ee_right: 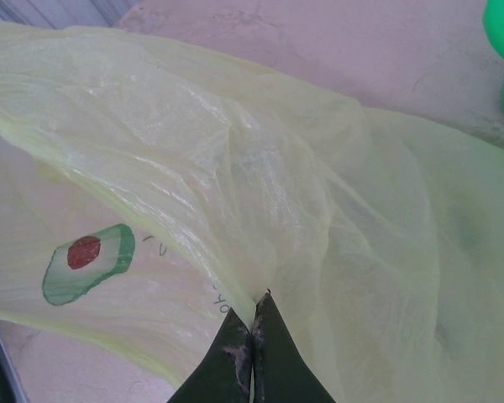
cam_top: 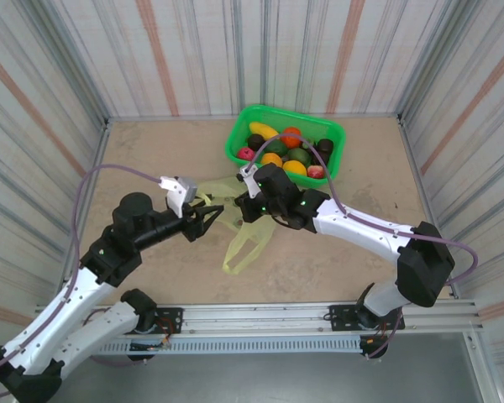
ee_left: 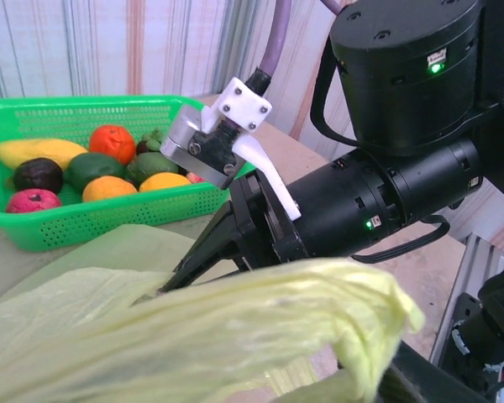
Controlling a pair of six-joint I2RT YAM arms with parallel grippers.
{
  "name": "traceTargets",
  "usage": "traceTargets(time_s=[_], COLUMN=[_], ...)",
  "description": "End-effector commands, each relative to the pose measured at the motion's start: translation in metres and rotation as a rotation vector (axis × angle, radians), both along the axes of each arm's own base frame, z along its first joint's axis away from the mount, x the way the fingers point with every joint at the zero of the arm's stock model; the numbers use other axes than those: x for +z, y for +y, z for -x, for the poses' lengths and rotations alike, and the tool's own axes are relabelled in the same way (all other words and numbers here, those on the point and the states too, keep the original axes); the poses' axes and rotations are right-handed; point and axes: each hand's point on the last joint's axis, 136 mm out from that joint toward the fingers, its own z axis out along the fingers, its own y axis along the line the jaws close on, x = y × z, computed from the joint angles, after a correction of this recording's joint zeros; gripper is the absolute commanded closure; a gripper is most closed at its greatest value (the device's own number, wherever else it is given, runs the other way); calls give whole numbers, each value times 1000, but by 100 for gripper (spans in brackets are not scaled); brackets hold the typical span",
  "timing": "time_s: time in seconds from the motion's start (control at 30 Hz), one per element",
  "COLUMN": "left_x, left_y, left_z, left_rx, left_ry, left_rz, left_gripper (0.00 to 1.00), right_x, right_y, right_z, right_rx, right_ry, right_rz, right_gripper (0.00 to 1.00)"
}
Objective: Place the fake fruits into the plastic bag and tie a complex knot
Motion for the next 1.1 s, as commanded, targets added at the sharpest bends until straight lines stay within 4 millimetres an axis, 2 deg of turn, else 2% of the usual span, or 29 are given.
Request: traceTargets(time_s=[0.0, 0.17, 0.4, 0.53, 0.7, 0.87, 0.97, 1.07], left_x=[21, 21, 23, 28, 33, 37, 39, 41], left_y=[8, 9, 10, 14, 15, 16, 17, 16], left_z=[2, -1, -4, -8, -9, -11, -12, -13], left_rx=[28, 40, 60, 93, 104, 115, 124, 124], left_ry=[-76, -79, -79, -91, -103, -112, -126, -138], left_rz=[4, -7, -8, -1, 12, 29, 41, 54], left_gripper=[53, 45, 47, 40, 38, 33, 36, 46], right_x=[4, 1, 0, -2, -4, -6, -7, -5], right_y=[-1, -2, -2, -1, 0, 2, 2, 5], right_z=[0, 0, 1, 1, 2, 2, 2, 4], right_rx=[-25, -28, -26, -23, -20, -18, -20, -12], right_ry=[8, 10, 13, 20, 28, 31, 35, 37], right_rz=[-16, -7, -12, -12, -15, -15, -18, -26], right_gripper=[100, 100, 100, 100, 100, 100, 100, 100])
